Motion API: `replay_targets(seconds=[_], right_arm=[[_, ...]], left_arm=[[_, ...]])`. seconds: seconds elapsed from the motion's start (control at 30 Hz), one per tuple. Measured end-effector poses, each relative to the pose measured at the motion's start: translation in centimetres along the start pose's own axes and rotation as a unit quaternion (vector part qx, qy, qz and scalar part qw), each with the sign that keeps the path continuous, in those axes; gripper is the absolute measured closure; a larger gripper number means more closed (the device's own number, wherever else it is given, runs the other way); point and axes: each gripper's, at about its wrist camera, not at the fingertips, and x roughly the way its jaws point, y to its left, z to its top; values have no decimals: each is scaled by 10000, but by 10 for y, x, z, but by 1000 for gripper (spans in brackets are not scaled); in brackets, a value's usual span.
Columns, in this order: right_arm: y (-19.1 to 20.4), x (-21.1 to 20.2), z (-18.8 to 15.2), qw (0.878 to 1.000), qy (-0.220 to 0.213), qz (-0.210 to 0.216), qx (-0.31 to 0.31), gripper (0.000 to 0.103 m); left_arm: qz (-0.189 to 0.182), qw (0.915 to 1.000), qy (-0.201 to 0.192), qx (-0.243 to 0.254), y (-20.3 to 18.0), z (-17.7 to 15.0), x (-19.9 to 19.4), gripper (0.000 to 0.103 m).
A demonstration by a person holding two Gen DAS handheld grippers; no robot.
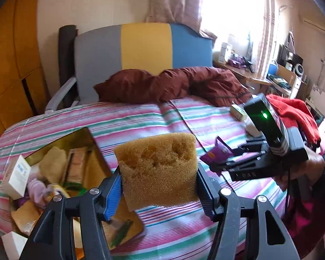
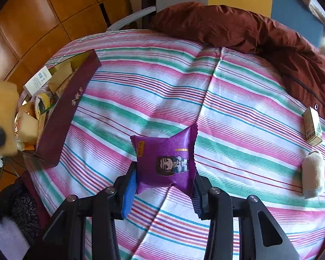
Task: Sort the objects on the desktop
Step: 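Carry the yellow sponge and purple packet to the gold tray and release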
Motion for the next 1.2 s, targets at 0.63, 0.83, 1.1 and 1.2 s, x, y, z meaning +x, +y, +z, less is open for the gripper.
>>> replay_targets(seconds=[0.63, 0.83, 1.1, 1.2], right_arm=[[96, -23, 19, 9977, -300, 478, -373, 59], [134, -28, 36, 9942, -440, 811, -557, 59], [178, -12, 80, 9906, -602, 1130, -472, 55], [184, -2, 94, 9891, -675, 1282, -267, 44]], left_arm=[[430, 9929, -22, -1107, 105, -21, -23, 41], [764, 9834, 13, -1645, 162, -20, -25, 40], [1094, 9717, 118, -2090, 214, -7, -13, 35], [980, 9665, 182, -2367, 233, -5, -4, 27]])
